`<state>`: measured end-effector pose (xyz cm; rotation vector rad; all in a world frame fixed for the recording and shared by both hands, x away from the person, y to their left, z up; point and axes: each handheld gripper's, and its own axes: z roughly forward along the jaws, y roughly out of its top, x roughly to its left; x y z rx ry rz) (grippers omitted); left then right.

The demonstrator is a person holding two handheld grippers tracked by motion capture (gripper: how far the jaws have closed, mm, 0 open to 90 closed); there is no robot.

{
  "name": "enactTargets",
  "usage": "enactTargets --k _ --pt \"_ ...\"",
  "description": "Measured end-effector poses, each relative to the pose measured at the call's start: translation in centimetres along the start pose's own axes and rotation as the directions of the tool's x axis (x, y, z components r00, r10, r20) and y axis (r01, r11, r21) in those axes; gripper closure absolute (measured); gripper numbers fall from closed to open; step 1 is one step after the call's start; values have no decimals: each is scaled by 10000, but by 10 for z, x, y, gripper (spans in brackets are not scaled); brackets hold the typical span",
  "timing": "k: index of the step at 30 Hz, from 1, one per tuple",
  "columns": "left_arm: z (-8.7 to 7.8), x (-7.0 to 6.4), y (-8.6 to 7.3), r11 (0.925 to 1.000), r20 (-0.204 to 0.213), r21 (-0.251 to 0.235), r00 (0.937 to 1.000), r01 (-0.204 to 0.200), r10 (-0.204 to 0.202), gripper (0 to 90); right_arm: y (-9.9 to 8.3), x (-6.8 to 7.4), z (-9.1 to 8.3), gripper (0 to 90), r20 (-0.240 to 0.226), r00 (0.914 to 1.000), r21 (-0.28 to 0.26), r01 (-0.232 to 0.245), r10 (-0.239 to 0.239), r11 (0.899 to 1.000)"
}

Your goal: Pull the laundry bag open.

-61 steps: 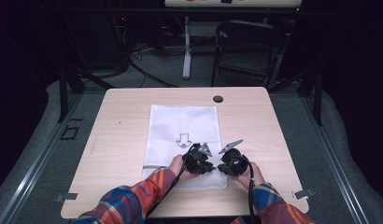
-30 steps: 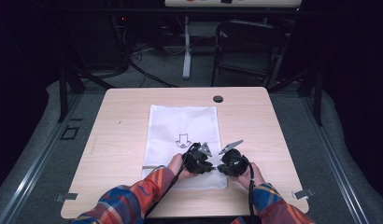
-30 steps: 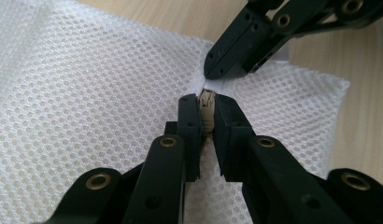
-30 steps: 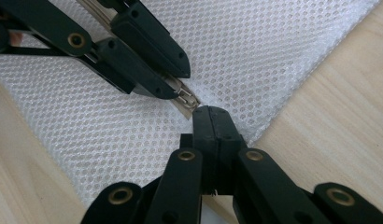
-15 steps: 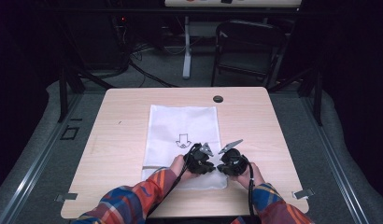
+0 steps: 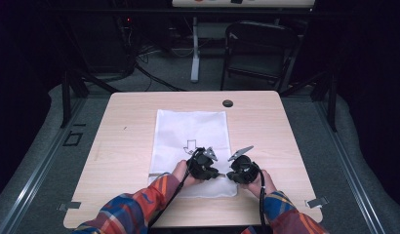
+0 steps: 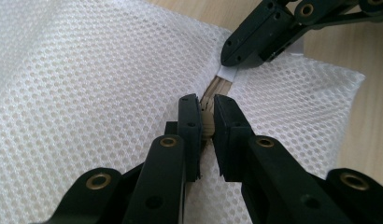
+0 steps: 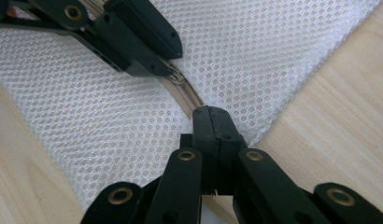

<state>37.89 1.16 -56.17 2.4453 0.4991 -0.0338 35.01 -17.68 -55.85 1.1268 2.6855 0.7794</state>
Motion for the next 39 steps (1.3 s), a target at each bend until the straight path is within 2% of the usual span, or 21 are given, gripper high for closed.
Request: enactTargets --k 9,12,15,20,26,32,39 --pt "2 0 -3 9992 48 -172 9994 356 -356 810 1 2 0 900 207 9991 71 361 -363 9993" --pt "3 -1 -3 9992 25 -188 9994 346 -346 809 3 3 1 900 213 9995 -215 240 -235 9995" --pt "3 -1 -3 9992 20 -204 9994 352 -352 808 7 7 3 900 316 9984 -330 478 -468 9983" --pt "3 -1 -3 9989 9 -254 9993 387 -387 808 10 12 10 900 516 9970 -488 605 -580 9970" --pt "3 -1 -3 9988 36 -283 9992 403 -402 809 10 12 12 900 450 9969 -617 667 -640 9959" --pt "3 -2 -3 9995 -34 -199 9997 235 -236 813 7 9 12 900 196 9973 -647 722 -711 9953" --pt "2 -2 -3 9997 -63 -166 9998 203 -204 814 6 9 12 900 225 9951 -626 970 -958 9933"
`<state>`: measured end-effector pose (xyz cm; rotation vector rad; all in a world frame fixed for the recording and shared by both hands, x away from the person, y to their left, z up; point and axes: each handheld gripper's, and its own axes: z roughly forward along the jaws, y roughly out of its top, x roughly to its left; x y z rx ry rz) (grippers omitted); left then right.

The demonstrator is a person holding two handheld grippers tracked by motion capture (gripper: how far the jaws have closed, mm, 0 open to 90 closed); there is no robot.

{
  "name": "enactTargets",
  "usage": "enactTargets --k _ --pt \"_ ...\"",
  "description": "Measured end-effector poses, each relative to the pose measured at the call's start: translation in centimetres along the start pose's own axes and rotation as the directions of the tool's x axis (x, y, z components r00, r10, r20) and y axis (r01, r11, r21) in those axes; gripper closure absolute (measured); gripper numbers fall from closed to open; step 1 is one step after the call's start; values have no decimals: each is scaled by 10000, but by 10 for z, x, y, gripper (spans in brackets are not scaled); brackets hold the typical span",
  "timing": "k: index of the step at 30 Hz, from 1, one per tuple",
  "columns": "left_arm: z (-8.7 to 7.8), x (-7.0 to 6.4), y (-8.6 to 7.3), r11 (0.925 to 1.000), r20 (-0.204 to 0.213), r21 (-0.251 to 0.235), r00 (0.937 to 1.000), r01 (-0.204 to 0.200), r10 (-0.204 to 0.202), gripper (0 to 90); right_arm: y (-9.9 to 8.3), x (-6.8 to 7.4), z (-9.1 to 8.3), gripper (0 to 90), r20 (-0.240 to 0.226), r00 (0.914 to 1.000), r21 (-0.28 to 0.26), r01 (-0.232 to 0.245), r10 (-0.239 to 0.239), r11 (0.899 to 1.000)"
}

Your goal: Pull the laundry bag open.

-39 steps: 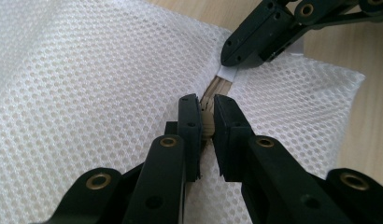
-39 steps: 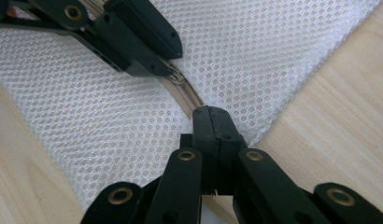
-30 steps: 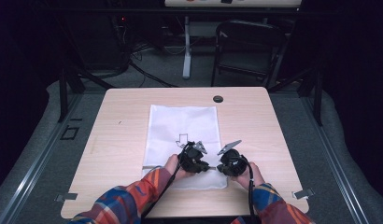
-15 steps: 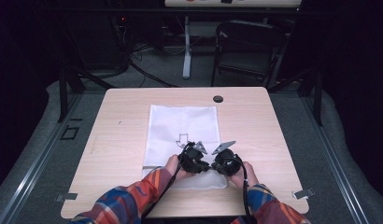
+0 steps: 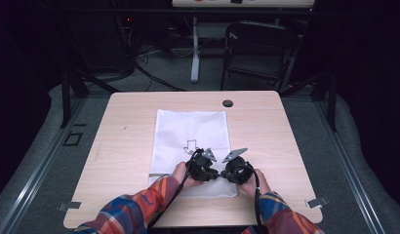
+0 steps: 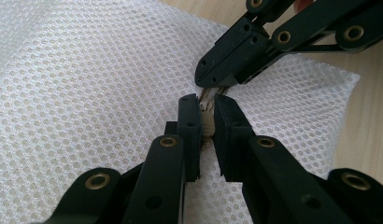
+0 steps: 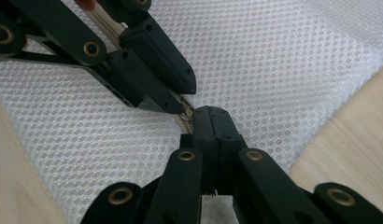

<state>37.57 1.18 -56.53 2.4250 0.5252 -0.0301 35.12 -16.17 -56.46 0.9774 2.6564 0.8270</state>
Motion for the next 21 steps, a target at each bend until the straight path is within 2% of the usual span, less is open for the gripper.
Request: enactTargets --k 7,10,21 --pt "-1 0 0 9999 -81 107 10000 -47 48 817 0 1 0 900 31 10000 -46 -33 34 10000" --pt "-4 3 -2 9999 23 75 9999 114 -114 817 0 0 1 900 -24 10000 -56 -53 53 10000" --pt "-13 8 -9 9996 82 236 9998 176 -178 815 0 0 0 900 -24 10000 -1 -4 4 10000"
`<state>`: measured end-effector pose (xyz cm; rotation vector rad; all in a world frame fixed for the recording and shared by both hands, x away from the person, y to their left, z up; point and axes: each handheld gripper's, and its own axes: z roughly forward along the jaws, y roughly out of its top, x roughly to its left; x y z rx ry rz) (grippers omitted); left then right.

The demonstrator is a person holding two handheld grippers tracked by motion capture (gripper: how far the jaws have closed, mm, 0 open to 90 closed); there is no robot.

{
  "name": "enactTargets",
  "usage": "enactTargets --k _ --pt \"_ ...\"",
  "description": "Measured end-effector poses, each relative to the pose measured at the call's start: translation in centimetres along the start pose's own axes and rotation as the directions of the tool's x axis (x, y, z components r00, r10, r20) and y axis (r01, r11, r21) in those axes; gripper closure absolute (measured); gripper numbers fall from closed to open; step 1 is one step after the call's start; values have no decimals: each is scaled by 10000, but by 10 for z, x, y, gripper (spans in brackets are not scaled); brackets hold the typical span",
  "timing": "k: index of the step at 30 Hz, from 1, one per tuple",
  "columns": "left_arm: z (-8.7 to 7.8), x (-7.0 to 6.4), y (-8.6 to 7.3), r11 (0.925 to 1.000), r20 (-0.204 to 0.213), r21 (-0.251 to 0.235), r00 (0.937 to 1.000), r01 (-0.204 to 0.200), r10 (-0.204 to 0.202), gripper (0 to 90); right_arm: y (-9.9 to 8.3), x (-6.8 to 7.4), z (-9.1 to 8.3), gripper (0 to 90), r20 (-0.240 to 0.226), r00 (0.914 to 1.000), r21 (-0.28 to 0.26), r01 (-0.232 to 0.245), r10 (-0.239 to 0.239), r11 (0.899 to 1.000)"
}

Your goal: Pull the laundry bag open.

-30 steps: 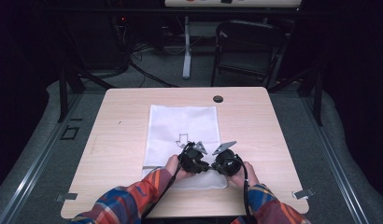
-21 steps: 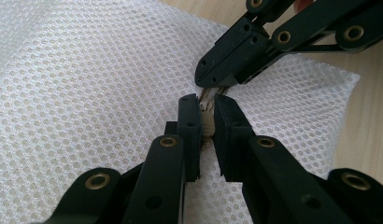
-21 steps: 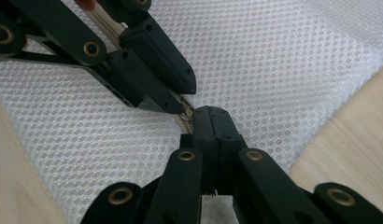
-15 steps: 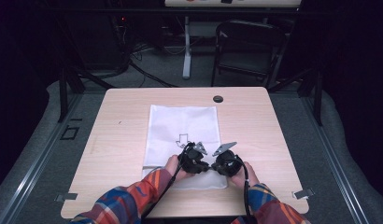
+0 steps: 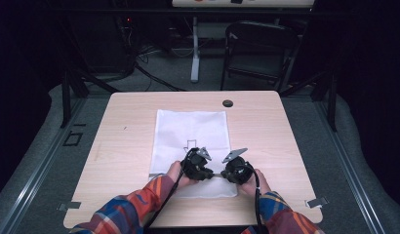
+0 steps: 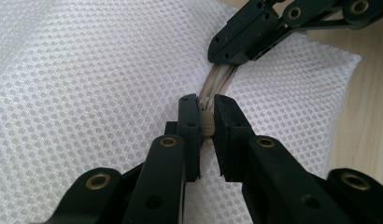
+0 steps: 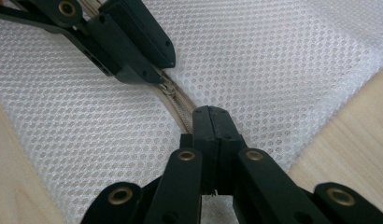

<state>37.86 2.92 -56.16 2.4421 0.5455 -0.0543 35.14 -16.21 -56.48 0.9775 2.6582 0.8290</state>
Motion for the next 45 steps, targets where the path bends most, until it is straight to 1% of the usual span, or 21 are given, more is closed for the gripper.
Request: enactTargets --k 4,9,12,15,18,21,23,24,25,27,36,39,40,41,43,45 --pt "-2 1 -2 9999 31 -33 9999 125 -125 815 0 0 0 900 18 10000 -11 -9 9 10000" --pt "-5 3 -5 9998 -15 88 9999 153 -153 815 0 0 0 900 17 10000 -4 -4 4 10000" --pt "-6 3 -6 9998 2 64 9998 205 -205 815 0 0 0 900 4 10000 -7 -6 6 10000" --pt "-7 4 -7 9998 18 124 9999 154 -154 815 0 0 0 900 6 10000 -15 -23 24 10000" --pt "-8 4 -8 9998 20 61 9998 211 -211 814 0 0 0 900 0 10000 0 -11 11 10000" --pt "-9 4 -8 9997 26 127 9998 209 -209 815 0 0 0 900 2 10000 -8 -19 19 10000" --pt "-9 4 -9 9997 -36 167 9998 192 -192 814 0 0 0 900 0 10000 -4 -23 23 10000" --pt "-10 5 -9 9997 40 142 9998 178 -179 814 0 0 0 900 0 10000 -2 -22 22 10000" --pt "-10 6 -10 9996 73 97 9996 261 -261 814 0 -1 0 900 -5 10000 -1 -25 25 10000" --pt "-10 5 -10 9997 12 145 9998 215 -215 813 0 -1 0 900 -10 10000 -1 -30 30 10000" --pt "-10 5 -10 9995 -28 219 9997 225 -224 813 0 -1 0 900 -14 10000 10 -47 47 10000" --pt "-11 5 -10 9995 -43 251 9998 194 -193 814 0 -1 0 900 -12 10000 11 -48 48 10000" --pt "-11 5 -10 9995 -23 281 9999 123 -123 814 0 -1 0 900 -14 10000 7 -51 51 10000" --pt "-11 4 -10 9994 -112 334 9999 128 -125 813 0 0 0 900 -26 9999 -13 -105 105 9999" --pt "-11 5 -11 9996 -11 248 9999 156 -156 813 0 0 0 900 -25 9999 -28 -123 123 9999" --pt "-11 5 -10 9995 -75 289 9999 129 -127 812 0 0 0 900 -41 9999 -50 -130 130 9999"
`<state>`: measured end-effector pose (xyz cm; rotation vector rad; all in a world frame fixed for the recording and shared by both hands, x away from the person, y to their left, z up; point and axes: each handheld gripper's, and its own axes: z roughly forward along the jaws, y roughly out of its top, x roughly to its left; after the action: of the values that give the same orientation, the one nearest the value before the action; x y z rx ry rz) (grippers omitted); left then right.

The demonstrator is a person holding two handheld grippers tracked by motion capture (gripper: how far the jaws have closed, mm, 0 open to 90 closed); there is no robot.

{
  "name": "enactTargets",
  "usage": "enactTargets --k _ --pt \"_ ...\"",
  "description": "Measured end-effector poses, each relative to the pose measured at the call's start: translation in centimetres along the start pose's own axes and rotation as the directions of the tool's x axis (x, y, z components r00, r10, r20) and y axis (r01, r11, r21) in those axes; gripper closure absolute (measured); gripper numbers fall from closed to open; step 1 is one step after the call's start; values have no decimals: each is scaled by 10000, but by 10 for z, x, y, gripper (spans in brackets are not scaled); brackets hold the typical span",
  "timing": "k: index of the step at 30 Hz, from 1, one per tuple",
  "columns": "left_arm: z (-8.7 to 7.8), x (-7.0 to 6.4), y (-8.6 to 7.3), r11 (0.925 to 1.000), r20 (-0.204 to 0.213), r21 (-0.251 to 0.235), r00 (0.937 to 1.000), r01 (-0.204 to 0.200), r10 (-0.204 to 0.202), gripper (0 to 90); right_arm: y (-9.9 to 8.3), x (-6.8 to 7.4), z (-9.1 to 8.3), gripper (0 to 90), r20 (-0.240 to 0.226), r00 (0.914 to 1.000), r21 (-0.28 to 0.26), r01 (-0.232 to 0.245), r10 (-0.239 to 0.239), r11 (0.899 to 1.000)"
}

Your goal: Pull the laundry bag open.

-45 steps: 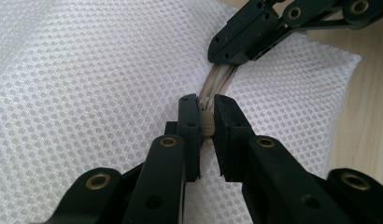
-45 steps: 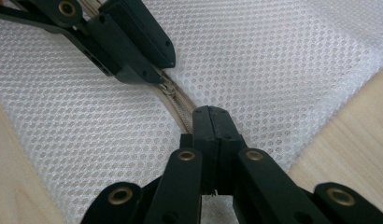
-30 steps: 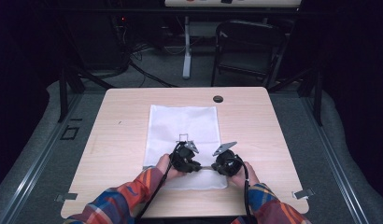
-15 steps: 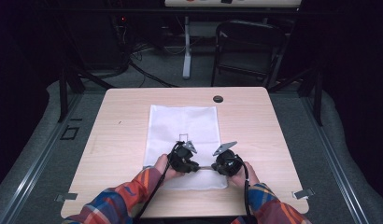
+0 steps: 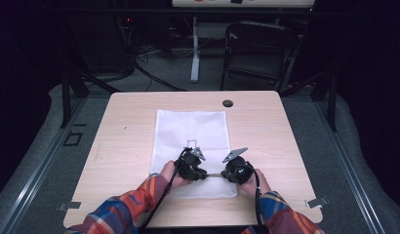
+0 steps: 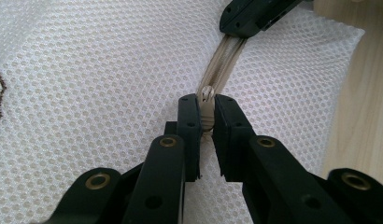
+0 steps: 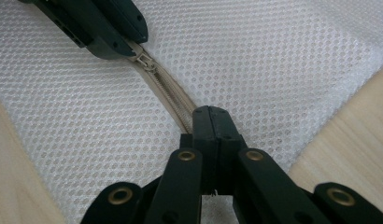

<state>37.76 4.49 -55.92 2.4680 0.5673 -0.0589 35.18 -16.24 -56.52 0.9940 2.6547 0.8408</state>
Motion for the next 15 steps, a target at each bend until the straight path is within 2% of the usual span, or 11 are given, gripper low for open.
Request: enactTargets --k 7,12,15 --pt "4 0 1 9994 57 -212 9996 270 -269 802 0 0 0 900 48 10000 35 22 -22 10000" --pt "7 -1 3 9996 11 -118 9997 250 -250 810 0 0 -1 900 92 9999 113 122 -123 9999" --pt "6 -3 4 9999 -123 -49 9999 93 -93 816 0 0 0 900 58 10000 39 50 -50 10000"
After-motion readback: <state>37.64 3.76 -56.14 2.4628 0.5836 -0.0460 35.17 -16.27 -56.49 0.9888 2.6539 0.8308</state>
